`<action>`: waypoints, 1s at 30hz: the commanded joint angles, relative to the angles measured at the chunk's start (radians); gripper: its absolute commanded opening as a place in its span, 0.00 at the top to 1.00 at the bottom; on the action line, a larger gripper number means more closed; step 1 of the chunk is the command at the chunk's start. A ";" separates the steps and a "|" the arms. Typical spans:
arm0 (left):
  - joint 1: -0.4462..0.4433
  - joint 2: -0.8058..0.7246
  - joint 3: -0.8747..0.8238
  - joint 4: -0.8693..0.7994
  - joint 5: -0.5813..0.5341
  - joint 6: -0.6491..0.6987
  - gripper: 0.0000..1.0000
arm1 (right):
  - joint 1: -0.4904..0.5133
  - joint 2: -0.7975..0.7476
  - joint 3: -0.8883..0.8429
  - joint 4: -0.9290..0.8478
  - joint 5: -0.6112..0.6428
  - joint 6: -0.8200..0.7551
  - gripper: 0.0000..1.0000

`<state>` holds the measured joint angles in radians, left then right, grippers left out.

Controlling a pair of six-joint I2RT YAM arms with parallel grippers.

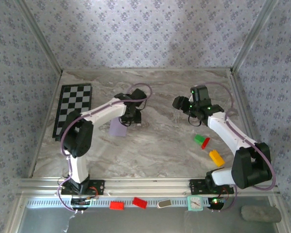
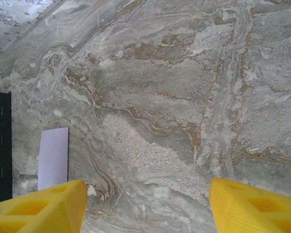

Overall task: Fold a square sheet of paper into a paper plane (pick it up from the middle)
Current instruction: Turn over the paper at the center of the table.

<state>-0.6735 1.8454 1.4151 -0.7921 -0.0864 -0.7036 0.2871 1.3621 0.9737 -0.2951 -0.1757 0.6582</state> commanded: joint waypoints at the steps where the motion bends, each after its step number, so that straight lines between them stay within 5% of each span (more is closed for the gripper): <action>1: 0.074 -0.135 -0.075 0.141 0.188 -0.044 0.43 | 0.039 0.057 0.024 0.002 -0.034 0.008 0.32; 16: 0.424 -0.544 -0.465 0.176 0.186 -0.097 0.03 | 0.435 0.548 0.422 0.031 -0.176 0.031 0.44; 30: 0.495 -0.613 -0.518 0.181 0.215 -0.090 0.00 | 0.528 0.940 0.841 -0.215 -0.211 -0.014 0.50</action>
<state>-0.1848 1.2369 0.9062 -0.6193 0.0998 -0.7979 0.8124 2.2570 1.7512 -0.3916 -0.3828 0.6689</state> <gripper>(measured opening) 0.998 0.502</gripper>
